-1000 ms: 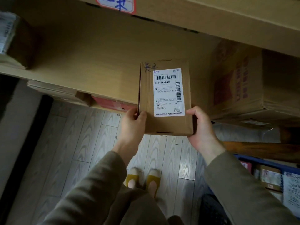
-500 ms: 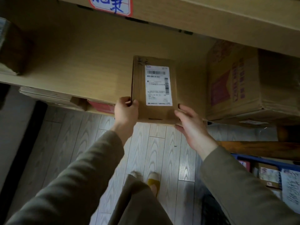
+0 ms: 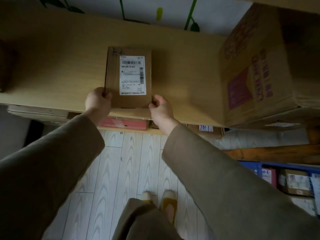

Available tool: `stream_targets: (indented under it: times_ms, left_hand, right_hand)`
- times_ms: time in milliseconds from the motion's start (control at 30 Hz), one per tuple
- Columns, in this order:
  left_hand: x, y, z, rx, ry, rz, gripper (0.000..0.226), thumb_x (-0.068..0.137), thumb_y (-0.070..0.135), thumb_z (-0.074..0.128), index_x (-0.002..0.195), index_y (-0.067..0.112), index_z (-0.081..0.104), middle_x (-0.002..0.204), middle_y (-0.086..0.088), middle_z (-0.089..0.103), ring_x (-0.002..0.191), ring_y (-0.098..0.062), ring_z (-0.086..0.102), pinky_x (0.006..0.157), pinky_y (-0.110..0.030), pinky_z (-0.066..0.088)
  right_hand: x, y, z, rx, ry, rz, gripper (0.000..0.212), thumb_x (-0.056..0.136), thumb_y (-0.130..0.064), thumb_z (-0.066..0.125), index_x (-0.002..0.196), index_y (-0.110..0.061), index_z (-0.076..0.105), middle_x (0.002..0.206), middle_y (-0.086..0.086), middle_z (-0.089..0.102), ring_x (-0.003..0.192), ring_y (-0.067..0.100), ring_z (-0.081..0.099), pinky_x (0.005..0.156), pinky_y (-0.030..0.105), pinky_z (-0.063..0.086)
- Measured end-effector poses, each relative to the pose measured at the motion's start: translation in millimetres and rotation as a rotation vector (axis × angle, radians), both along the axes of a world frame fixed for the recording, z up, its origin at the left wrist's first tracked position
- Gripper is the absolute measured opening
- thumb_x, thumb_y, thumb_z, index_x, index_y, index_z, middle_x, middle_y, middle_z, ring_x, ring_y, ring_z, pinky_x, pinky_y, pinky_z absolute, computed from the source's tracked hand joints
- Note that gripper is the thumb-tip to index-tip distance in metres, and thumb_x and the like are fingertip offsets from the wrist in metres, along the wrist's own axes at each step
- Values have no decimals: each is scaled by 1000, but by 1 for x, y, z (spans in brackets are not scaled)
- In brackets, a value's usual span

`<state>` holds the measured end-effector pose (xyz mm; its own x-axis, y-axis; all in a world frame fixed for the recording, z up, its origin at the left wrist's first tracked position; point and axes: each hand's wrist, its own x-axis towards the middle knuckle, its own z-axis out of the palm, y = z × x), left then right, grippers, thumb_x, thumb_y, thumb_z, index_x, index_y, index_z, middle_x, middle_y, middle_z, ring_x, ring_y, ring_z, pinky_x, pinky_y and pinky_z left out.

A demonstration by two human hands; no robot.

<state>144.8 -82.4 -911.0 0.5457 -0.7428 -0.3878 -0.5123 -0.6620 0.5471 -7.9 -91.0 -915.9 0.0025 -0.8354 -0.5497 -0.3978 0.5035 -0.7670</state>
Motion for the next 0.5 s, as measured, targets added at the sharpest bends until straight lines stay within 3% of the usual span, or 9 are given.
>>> stream_targets:
  times_ms: [100, 200, 233, 300, 367, 400, 467, 500]
  left_hand:
    - [0, 0, 9, 17, -42, -15, 38, 97, 16, 44, 134, 6, 42, 129, -19, 53, 114, -34, 53, 89, -40, 45]
    - [-22, 1, 28, -73, -44, -45, 36, 97, 17, 41, 131, 5, 41, 127, -19, 52, 103, -30, 56, 69, -23, 45]
    - [-37, 2, 36, -110, -13, -71, 35, 97, 18, 41, 130, 4, 43, 126, -18, 54, 104, -30, 57, 67, -23, 46]
    - [-75, 5, 51, -153, 93, -137, 37, 97, 21, 42, 131, 5, 44, 126, -16, 55, 113, -31, 56, 79, -32, 51]
    - [-123, 12, 68, -162, 247, -197, 38, 97, 27, 42, 128, 5, 46, 118, -15, 58, 110, -32, 57, 76, -30, 50]
    - [-148, 17, 77, -162, 314, -227, 41, 97, 31, 42, 129, 6, 46, 118, -15, 58, 109, -31, 57, 77, -29, 48]
    - [-196, 25, 96, -158, 432, -271, 51, 96, 40, 42, 136, 8, 42, 129, -14, 54, 117, -29, 53, 92, -31, 45]
    - [-223, 29, 106, -157, 486, -285, 55, 95, 42, 42, 139, 9, 39, 135, -13, 51, 122, -28, 50, 99, -31, 42]
  right_hand:
    - [-11, 5, 10, 36, 12, 15, 42, 98, -14, 43, 139, -12, 39, 137, 8, 49, 124, 23, 49, 85, 21, 36]
    - [-32, 18, 34, -20, -10, 6, 41, 97, -16, 46, 137, -10, 41, 134, 6, 52, 121, 19, 51, 84, 19, 37]
    - [-42, 23, 44, -56, -19, -24, 40, 96, -16, 47, 135, -9, 44, 132, 5, 54, 119, 16, 52, 84, 17, 37]
    - [-66, 34, 64, -151, -47, -122, 35, 94, -16, 51, 128, -6, 51, 122, 5, 59, 106, 9, 53, 78, 10, 39]
    - [-94, 45, 83, -247, -83, -271, 26, 92, -15, 55, 117, -7, 59, 108, 1, 62, 98, 6, 53, 78, 5, 42]
    - [-110, 51, 91, -282, -100, -361, 19, 91, -15, 56, 108, -11, 62, 100, -3, 62, 96, 8, 55, 83, 12, 45]
    - [-139, 61, 104, -304, -144, -557, 4, 90, -19, 58, 89, -22, 61, 90, -6, 62, 96, 16, 60, 89, 32, 49]
    - [-159, 66, 110, -314, -166, -655, 8, 89, -20, 59, 83, -25, 60, 88, -4, 64, 96, 21, 63, 89, 38, 50]
